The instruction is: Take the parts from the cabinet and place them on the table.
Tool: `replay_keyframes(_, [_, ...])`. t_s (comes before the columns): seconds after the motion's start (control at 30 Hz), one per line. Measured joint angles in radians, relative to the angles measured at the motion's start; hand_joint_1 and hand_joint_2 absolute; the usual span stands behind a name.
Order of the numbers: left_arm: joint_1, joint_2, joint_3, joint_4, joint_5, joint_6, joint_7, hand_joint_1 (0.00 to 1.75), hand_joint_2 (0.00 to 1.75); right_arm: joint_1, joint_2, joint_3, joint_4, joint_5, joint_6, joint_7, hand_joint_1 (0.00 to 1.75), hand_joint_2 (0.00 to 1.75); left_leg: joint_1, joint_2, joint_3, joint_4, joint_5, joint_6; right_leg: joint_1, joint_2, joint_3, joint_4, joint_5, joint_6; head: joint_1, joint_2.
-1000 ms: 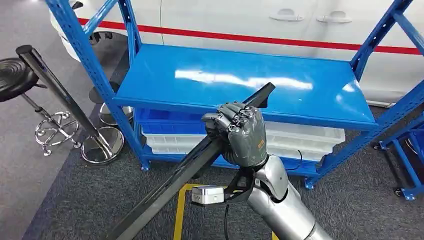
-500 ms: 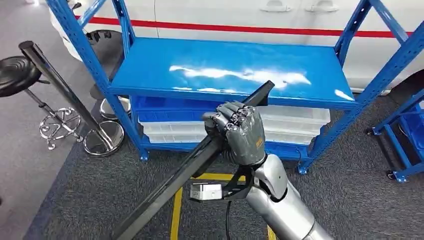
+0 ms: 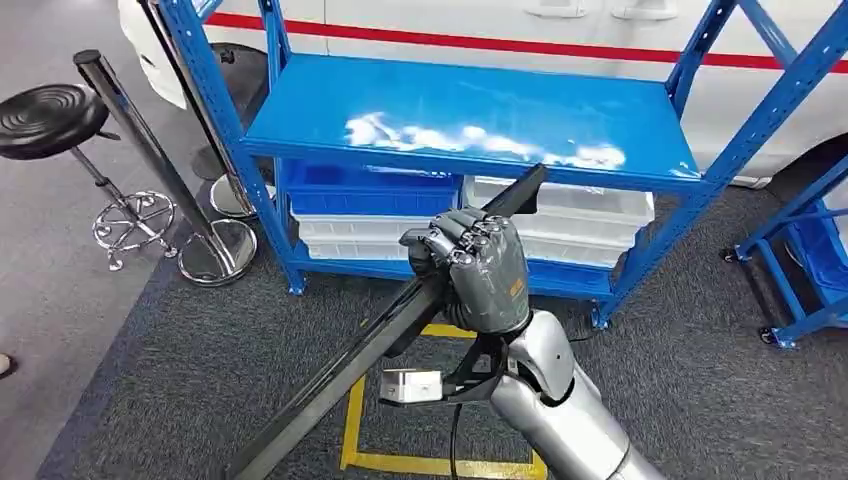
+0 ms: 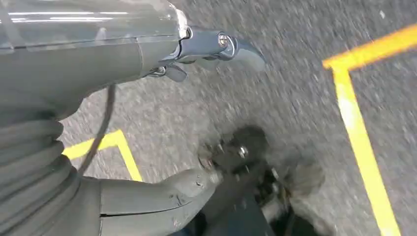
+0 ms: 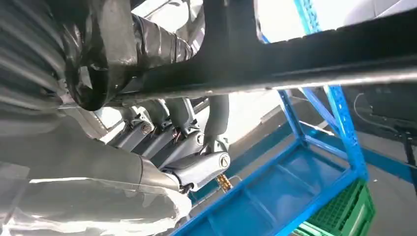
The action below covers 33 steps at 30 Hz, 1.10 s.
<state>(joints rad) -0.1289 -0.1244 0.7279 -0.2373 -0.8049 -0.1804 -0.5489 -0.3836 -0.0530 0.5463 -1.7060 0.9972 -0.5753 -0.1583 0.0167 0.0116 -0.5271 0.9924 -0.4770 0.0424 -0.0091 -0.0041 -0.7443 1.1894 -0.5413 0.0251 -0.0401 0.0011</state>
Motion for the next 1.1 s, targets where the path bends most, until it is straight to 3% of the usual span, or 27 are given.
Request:
replay_keyframes(0.03, [0.000,0.000,0.000,0.000,0.000,0.000,0.000,0.00,1.75,0.000,0.000,0.000,0.001,0.000,0.000,0.000,1.75,1.75,0.000,0.000,-0.016,0.002,0.012,0.000,-0.002,0.000,-0.013,0.071,-0.032,0.004,0.000,0.000])
replay_keyframes(0.07, [0.000,0.000,0.000,0.000,0.002,0.000,0.000,0.00,1.75,0.000,0.000,0.000,0.003,0.000,0.000,0.000,1.75,1.75,0.000,0.000,-0.034,0.005,0.023,-0.002,-0.004,0.000,-0.017,0.127,-0.033,0.007,0.000,0.000])
replay_keyframes(0.1, [0.000,0.000,0.000,0.000,0.002,0.000,0.000,0.00,1.75,0.000,0.000,0.000,0.006,0.000,0.000,0.000,1.75,1.75,0.000,0.000,-0.052,0.009,0.033,-0.004,-0.007,0.000,-0.003,0.141,-0.006,0.009,0.000,0.000])
replay_keyframes(0.17, [0.000,0.000,0.000,0.000,0.005,0.000,0.000,0.00,1.75,-0.003,0.000,0.000,0.009,0.000,0.001,0.000,1.75,1.75,0.001,0.000,-0.085,0.020,0.050,-0.011,-0.011,0.000,0.086,0.051,0.064,0.009,0.000,0.000])
replay_keyframes(0.2, [-0.001,0.000,0.000,0.000,0.006,0.000,0.000,0.00,1.75,-0.006,0.001,0.001,0.009,0.000,0.001,0.000,1.75,1.75,0.001,0.000,-0.096,0.025,0.056,-0.015,-0.013,0.000,0.149,-0.030,0.072,0.007,0.000,0.000])
replay_keyframes(0.23, [-0.001,0.000,0.000,0.000,0.007,0.000,0.000,0.00,1.75,-0.011,0.002,0.001,0.009,0.000,0.001,-0.001,1.75,1.75,0.000,-0.001,-0.106,0.029,0.063,-0.022,-0.012,0.001,0.206,-0.119,0.031,0.003,0.000,0.000])
replay_keyframes(0.27, [-0.002,0.000,0.000,0.000,0.007,0.000,0.000,0.00,1.75,-0.014,0.005,0.002,0.009,0.002,0.001,-0.002,1.75,1.75,-0.003,-0.001,-0.110,0.032,0.070,-0.029,-0.004,0.005,0.234,-0.175,0.015,-0.004,-0.001,0.000])
replay_keyframes(0.33, [-0.002,0.000,0.000,0.000,0.007,0.000,0.002,0.00,1.75,-0.015,0.007,0.003,0.011,0.005,0.001,-0.003,1.75,1.75,-0.001,-0.001,-0.110,0.017,0.092,-0.041,0.002,0.005,0.223,-0.169,0.031,-0.011,0.000,0.000])
replay_keyframes(0.37, [-0.002,0.000,0.000,0.000,0.007,0.001,0.002,0.00,1.75,-0.015,0.008,0.003,0.013,0.010,0.001,-0.005,1.75,1.75,-0.003,-0.002,-0.114,0.012,0.104,-0.048,0.002,0.005,0.215,-0.171,0.041,-0.021,0.000,0.000])
replay_keyframes(0.4, [-0.001,0.000,0.000,0.000,0.007,0.002,0.002,0.00,1.75,-0.015,0.009,0.004,0.015,0.016,0.001,-0.006,1.75,1.75,0.001,-0.005,-0.125,0.017,0.097,-0.054,-0.012,0.002,0.210,-0.185,0.056,-0.036,0.000,0.000])
replay_keyframes(0.43, [0.001,0.001,0.000,0.000,0.007,0.002,0.005,0.00,1.75,-0.015,0.011,0.005,0.016,0.020,0.001,-0.008,1.75,1.75,0.001,-0.007,-0.138,0.040,0.055,-0.058,-0.008,-0.003,0.198,-0.185,0.068,-0.044,-0.001,0.000])
replay_keyframes(0.47, [0.001,0.001,0.000,0.000,0.007,0.002,0.006,0.00,1.75,-0.015,0.014,0.005,0.018,0.021,0.001,-0.008,1.75,1.75,0.001,-0.007,-0.155,0.096,-0.008,-0.058,-0.005,-0.003,0.186,-0.185,0.079,-0.053,-0.001,0.000])
replay_keyframes(0.53, [0.000,0.001,0.000,0.000,0.006,0.003,0.007,0.00,1.75,-0.014,0.016,0.006,0.018,0.022,0.000,-0.009,1.75,1.75,0.001,-0.007,-0.191,0.250,-0.113,-0.061,0.001,-0.005,0.158,-0.184,0.099,-0.059,-0.001,0.000])
replay_keyframes(0.57, [0.001,0.001,0.000,0.000,0.006,0.003,0.008,0.00,1.75,-0.014,0.017,0.007,0.020,0.021,-0.001,-0.010,1.75,1.75,0.001,-0.007,-0.198,0.307,-0.127,-0.061,0.004,-0.005,0.145,-0.182,0.108,-0.061,-0.001,0.000])
replay_keyframes(0.6, [0.001,0.001,0.000,0.000,0.006,0.003,0.009,0.00,1.75,-0.012,0.018,0.007,0.021,0.018,-0.002,-0.012,1.75,1.75,0.001,-0.007,-0.188,0.329,-0.109,-0.060,0.007,-0.006,0.130,-0.179,0.117,-0.061,-0.001,0.000])
replay_keyframes(0.63, [0.001,0.002,0.000,0.000,0.006,0.004,0.010,0.00,1.75,-0.011,0.018,0.008,0.021,0.018,-0.002,-0.014,1.75,1.75,0.000,-0.007,-0.160,0.308,-0.072,-0.057,0.009,-0.005,0.117,-0.177,0.126,-0.060,0.000,0.000])
replay_keyframes(0.7, [0.000,0.003,-0.001,0.000,0.006,0.004,0.011,0.00,1.75,-0.011,0.018,0.008,0.021,0.015,-0.003,-0.018,1.75,1.75,-0.004,-0.008,-0.053,0.166,-0.010,-0.044,0.013,-0.004,0.095,-0.172,0.141,-0.058,-0.001,0.000])
replay_keyframes(0.73, [-0.002,0.007,-0.001,0.000,0.006,0.004,0.011,0.00,1.75,-0.011,0.018,0.008,0.021,0.012,-0.004,-0.018,1.75,1.75,-0.008,-0.011,0.005,0.081,-0.016,-0.033,0.011,-0.004,0.089,-0.170,0.147,-0.056,0.000,0.000])
replay_keyframes(0.77, [-0.003,0.008,-0.002,0.000,0.005,0.004,0.011,0.00,1.75,-0.012,0.019,0.008,0.020,0.009,-0.005,-0.018,1.75,1.75,-0.011,-0.010,0.050,0.005,-0.038,-0.032,0.017,-0.004,0.083,-0.166,0.154,-0.051,0.000,0.000])
replay_keyframes(0.8, [-0.003,0.008,-0.002,0.000,0.005,0.005,0.011,0.00,1.75,-0.011,0.019,0.008,0.020,0.002,-0.008,-0.019,1.75,1.75,-0.013,-0.010,0.054,-0.012,-0.047,-0.034,0.013,-0.006,0.080,-0.169,0.166,-0.043,0.000,0.000])
replay_keyframes(0.87, [-0.002,0.009,-0.002,0.000,0.006,0.004,0.012,0.00,1.75,-0.010,0.021,0.008,0.020,-0.005,-0.010,-0.021,1.75,1.75,-0.019,-0.011,0.045,-0.012,-0.031,-0.028,0.007,-0.007,0.078,-0.180,0.185,-0.031,0.000,0.000])
replay_keyframes(0.9, [0.001,0.008,-0.003,0.000,0.006,0.004,0.012,0.00,1.75,-0.009,0.021,0.008,0.020,-0.006,-0.010,-0.021,1.75,1.75,-0.006,-0.008,0.039,-0.034,-0.011,-0.020,0.014,-0.003,0.073,-0.183,0.185,-0.025,0.000,0.000])
replay_keyframes(0.93, [-0.001,0.009,-0.005,0.000,0.006,0.004,0.013,0.00,1.75,-0.008,0.021,0.008,0.021,-0.010,-0.012,-0.021,1.75,1.75,-0.005,0.000,0.035,-0.035,0.002,-0.013,0.011,0.003,0.065,-0.168,0.148,-0.018,0.000,0.000])
replay_keyframes(0.97, [-0.002,0.010,-0.007,0.000,0.007,0.004,0.013,0.00,1.75,-0.008,0.021,0.009,0.021,-0.016,-0.014,-0.021,1.75,1.75,-0.005,0.001,0.023,-0.033,0.012,-0.003,0.008,0.004,0.050,-0.114,0.087,-0.015,0.002,0.000])
replay_keyframes(1.03, [-0.002,0.011,-0.008,0.000,0.008,0.005,0.012,0.00,1.75,-0.003,0.021,0.010,0.021,-0.022,-0.015,-0.019,1.75,1.75,-0.006,0.001,-0.005,-0.029,0.028,-0.001,0.000,0.004,0.011,0.042,-0.021,-0.005,0.001,0.000])
replay_keyframes(1.07, [-0.001,0.010,-0.008,0.000,0.009,0.005,0.012,0.00,1.75,0.000,0.021,0.010,0.022,-0.023,-0.015,-0.019,1.75,1.75,-0.006,0.002,-0.018,-0.024,0.035,-0.002,-0.003,0.004,0.000,0.106,-0.040,0.000,0.001,0.000])
replay_keyframes(1.1, [-0.001,0.011,-0.009,0.000,0.009,0.005,0.012,0.00,1.75,0.002,0.021,0.010,0.023,-0.023,-0.015,-0.019,1.75,1.75,-0.005,0.003,-0.033,-0.016,0.041,-0.004,-0.007,0.003,0.004,0.138,-0.025,0.003,0.002,0.000])
